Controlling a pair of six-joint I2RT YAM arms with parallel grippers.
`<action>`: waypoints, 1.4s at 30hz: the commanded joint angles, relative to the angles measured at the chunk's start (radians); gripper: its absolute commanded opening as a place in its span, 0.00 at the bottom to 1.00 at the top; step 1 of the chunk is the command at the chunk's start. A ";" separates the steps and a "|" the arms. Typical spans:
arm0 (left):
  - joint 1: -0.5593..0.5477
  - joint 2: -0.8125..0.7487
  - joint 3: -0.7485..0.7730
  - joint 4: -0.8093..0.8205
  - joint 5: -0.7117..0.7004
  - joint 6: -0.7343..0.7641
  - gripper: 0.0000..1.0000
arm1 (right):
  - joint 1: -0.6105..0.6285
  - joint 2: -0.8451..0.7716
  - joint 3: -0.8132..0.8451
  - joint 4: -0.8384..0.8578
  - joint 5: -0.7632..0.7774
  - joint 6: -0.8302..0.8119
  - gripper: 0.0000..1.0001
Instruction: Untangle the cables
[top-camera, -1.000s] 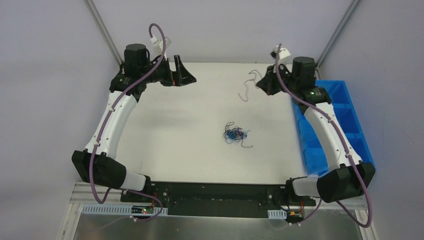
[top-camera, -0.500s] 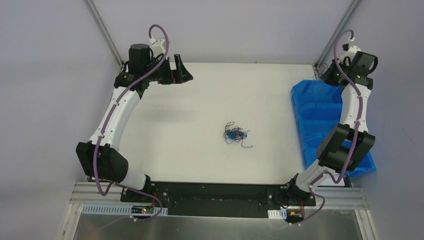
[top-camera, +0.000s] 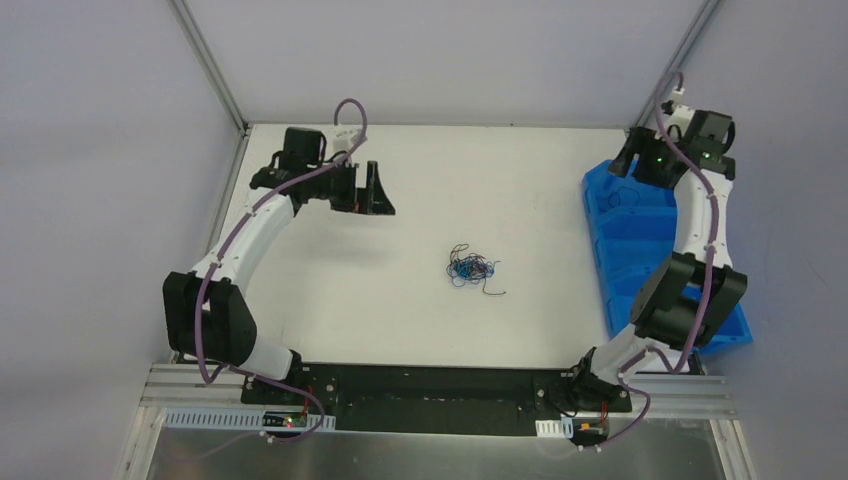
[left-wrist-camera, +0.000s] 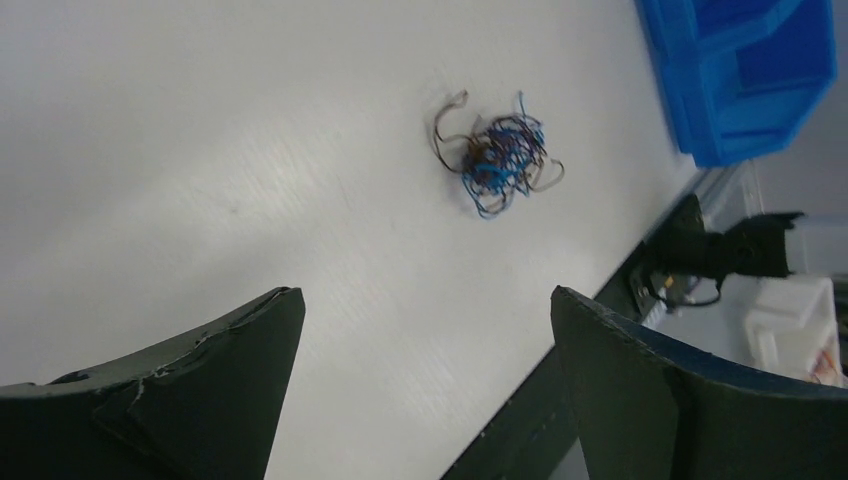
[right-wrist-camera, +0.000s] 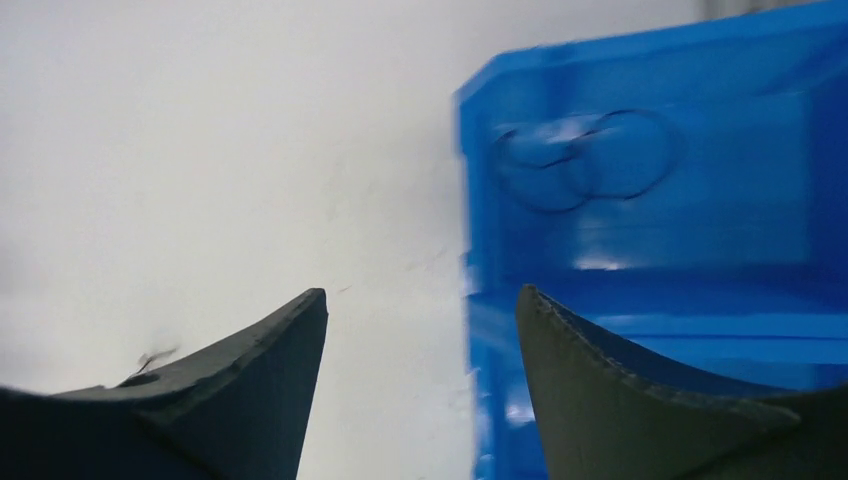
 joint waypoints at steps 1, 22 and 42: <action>-0.093 0.016 -0.106 0.037 0.192 0.018 0.95 | 0.131 -0.217 -0.192 -0.076 -0.180 0.055 0.72; -0.370 0.468 -0.153 0.610 0.267 -0.283 0.54 | 0.713 -0.010 -0.649 0.295 -0.220 0.310 0.64; -0.179 0.218 -0.302 0.387 0.180 -0.209 0.00 | 0.602 0.080 -0.529 -0.021 -0.115 0.313 0.00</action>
